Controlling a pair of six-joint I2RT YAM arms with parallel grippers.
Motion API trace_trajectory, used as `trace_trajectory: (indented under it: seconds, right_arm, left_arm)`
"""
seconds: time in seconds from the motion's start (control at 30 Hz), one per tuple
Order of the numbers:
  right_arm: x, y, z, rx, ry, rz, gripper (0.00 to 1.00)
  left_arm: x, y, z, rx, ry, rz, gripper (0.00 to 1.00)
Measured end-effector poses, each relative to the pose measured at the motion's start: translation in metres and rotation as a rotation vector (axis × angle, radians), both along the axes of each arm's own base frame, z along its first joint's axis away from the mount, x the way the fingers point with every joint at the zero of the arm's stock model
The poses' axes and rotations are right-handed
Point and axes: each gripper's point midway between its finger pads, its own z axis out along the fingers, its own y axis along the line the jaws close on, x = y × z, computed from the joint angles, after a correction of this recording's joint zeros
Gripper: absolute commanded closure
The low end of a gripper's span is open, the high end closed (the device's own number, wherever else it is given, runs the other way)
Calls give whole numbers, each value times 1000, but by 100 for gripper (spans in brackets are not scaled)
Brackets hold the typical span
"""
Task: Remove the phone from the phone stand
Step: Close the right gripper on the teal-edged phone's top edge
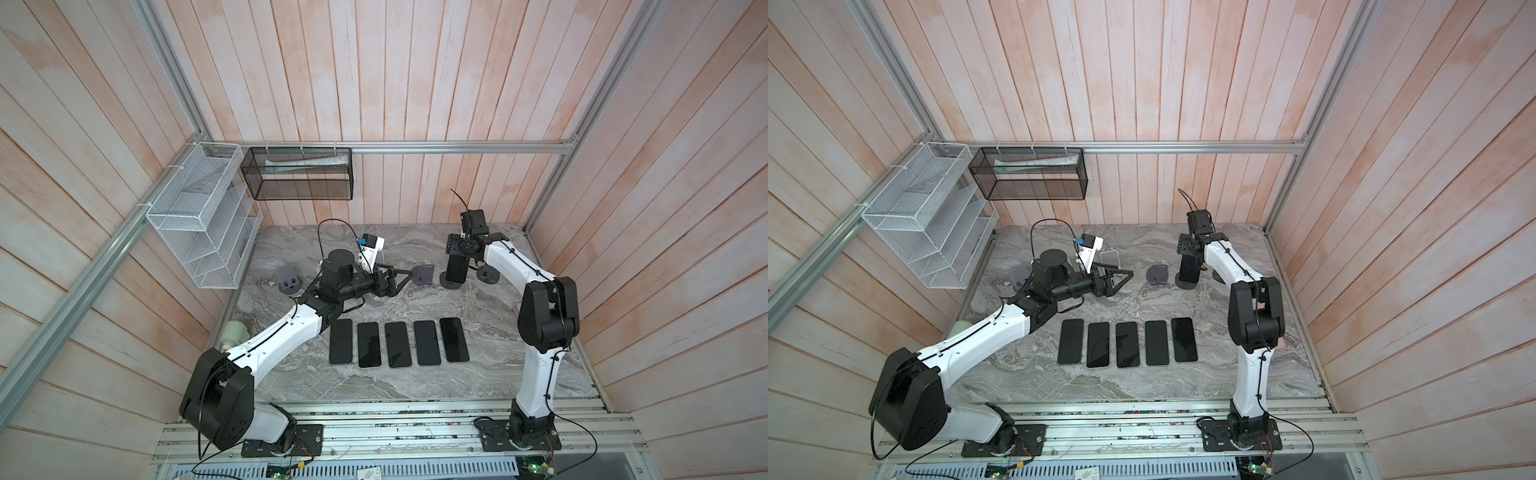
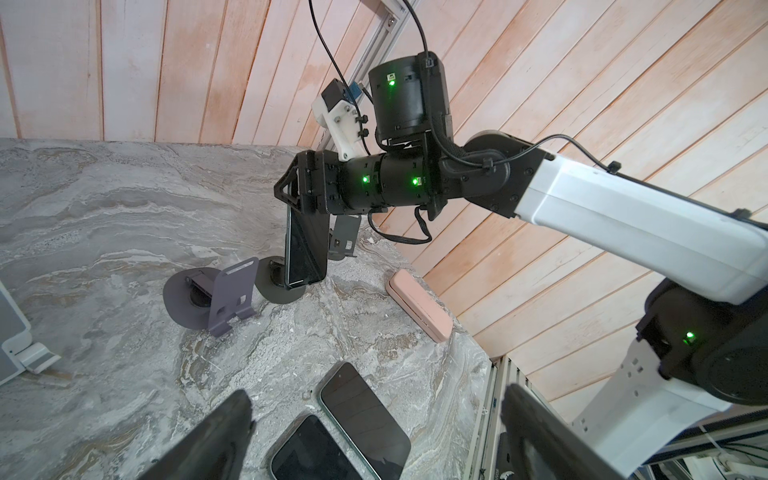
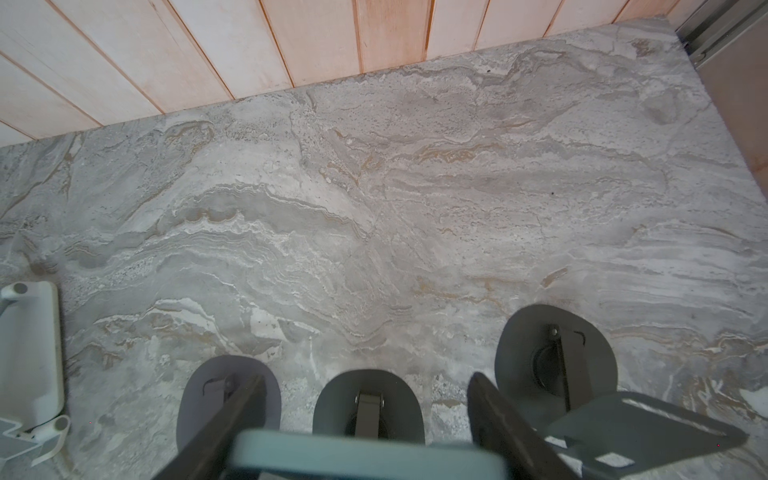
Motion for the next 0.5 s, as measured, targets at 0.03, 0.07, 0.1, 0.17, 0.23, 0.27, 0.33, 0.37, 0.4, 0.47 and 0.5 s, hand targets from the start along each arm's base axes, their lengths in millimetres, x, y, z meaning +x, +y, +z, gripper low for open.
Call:
trace_trajectory:
  seconds: [0.03, 0.07, 0.1, 0.17, 0.23, 0.27, 0.33, 0.37, 0.4, 0.47, 0.5]
  right_arm:
    - [-1, 0, 2, -1, -2, 2, 32]
    - [-2, 0, 4, -2, -6, 5, 32]
    - [-3, 0, 7, -3, -9, 8, 32]
    - [-5, 2, 15, -4, -23, 15, 33]
    - [-7, 4, 26, -8, -40, 28, 33]
    - [-9, 4, 32, -12, -49, 33, 33]
    - [-13, 5, 44, -27, -66, 44, 34]
    - [-17, 6, 50, -34, -78, 49, 34]
    - [-20, 6, 54, -38, -85, 51, 34]
    - [-30, 5, 61, -48, -94, 59, 34]
    - [-33, 5, 63, -51, -97, 64, 34]
  left_arm:
    - [0, 0, 0, 0, -1, 0, 5]
    - [0, 0, 0, -1, -1, 0, 5]
    - [0, 0, 1, -1, -1, 0, 5]
    - [-1, 0, 2, -2, -4, 0, 5]
    - [-1, 1, 3, -3, -5, 0, 5]
    - [-1, 1, 3, -4, -7, 0, 5]
    - [-1, 1, 4, -5, -8, 0, 5]
    - [-1, 1, 4, -5, -8, 0, 5]
    - [-1, 1, 4, -6, -9, 0, 5]
    - [-2, 1, 5, -6, -9, 0, 5]
    - [-2, 1, 5, -6, -10, 0, 5]
